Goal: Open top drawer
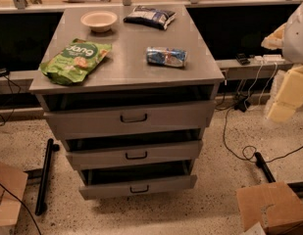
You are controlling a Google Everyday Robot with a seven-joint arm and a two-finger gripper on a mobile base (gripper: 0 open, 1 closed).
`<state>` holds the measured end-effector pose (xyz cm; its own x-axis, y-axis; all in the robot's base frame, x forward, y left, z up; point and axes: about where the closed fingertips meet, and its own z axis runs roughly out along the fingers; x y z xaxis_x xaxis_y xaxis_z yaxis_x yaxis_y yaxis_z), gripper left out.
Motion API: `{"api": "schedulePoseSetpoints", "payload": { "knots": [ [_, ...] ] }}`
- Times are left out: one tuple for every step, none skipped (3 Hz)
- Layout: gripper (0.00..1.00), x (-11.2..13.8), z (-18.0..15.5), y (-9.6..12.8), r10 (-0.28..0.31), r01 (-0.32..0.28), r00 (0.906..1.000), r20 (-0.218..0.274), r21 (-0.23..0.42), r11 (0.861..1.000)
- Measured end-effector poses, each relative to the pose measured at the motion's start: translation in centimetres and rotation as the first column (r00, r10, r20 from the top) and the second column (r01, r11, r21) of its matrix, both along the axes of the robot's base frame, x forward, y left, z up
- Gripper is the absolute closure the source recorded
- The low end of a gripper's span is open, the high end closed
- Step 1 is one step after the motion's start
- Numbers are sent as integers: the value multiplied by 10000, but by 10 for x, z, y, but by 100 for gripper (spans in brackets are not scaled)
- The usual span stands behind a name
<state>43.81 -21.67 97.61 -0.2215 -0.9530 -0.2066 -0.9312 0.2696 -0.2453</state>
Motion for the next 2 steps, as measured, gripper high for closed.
{"api": "schedulePoseSetpoints", "payload": {
  "knots": [
    [0, 0, 1, 0, 0, 0, 10000, 30, 7, 10000],
    [0, 10, -6, 14, 131, -137, 9998, 124, 540, 9984]
  ]
}}
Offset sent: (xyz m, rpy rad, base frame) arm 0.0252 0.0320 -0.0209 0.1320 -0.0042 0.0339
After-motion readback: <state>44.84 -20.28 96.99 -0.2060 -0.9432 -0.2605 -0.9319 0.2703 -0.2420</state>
